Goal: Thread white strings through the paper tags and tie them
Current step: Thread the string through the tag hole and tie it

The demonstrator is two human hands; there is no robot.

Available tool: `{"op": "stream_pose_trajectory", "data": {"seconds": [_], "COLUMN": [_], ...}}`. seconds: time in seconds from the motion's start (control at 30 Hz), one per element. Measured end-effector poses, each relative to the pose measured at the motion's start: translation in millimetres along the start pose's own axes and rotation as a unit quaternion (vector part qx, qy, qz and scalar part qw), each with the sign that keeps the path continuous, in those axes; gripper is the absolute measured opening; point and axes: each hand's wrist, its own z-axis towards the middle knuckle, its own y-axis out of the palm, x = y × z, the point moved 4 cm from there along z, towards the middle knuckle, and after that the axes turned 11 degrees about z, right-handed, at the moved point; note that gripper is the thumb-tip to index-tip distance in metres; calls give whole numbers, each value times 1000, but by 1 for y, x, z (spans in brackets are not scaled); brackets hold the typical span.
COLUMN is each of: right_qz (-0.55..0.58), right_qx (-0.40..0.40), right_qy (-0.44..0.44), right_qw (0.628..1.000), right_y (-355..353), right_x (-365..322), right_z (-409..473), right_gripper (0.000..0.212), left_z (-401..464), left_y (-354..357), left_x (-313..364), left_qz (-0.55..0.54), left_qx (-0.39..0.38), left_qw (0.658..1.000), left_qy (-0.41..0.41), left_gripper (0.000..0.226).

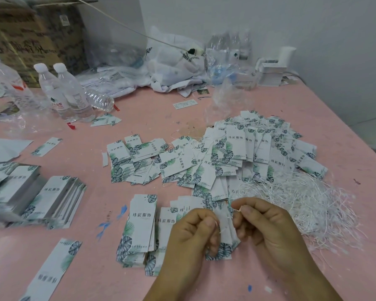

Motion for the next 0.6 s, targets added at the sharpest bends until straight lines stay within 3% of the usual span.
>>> {"op": "stream_pose_trajectory", "data": {"seconds": [0.1, 0.2, 0.43, 0.6], "right_qz": [-20, -59, -49, -47], "right_qx": [-3, 14, 22, 31], "right_qy": [-14, -29, -7, 8], "right_qw": [1000, 998, 999, 998], "right_y": [-1, -5, -4, -2], "right_x": [0, -1, 9, 13], "right_z": [0, -1, -2, -3], "right_gripper": [41, 48, 29, 27], "left_z": [-2, -3, -3, -3], "left_y": [2, 2, -2, -2], "left_x": [2, 1, -2, -2], "left_qz": [0, -3, 0, 15], "left_qx": [-15, -8, 19, 22], "left_qw": [1000, 1000, 1000, 1000], "left_qy": [-2, -9, -18, 2], "left_gripper": [13, 17, 26, 19]}}
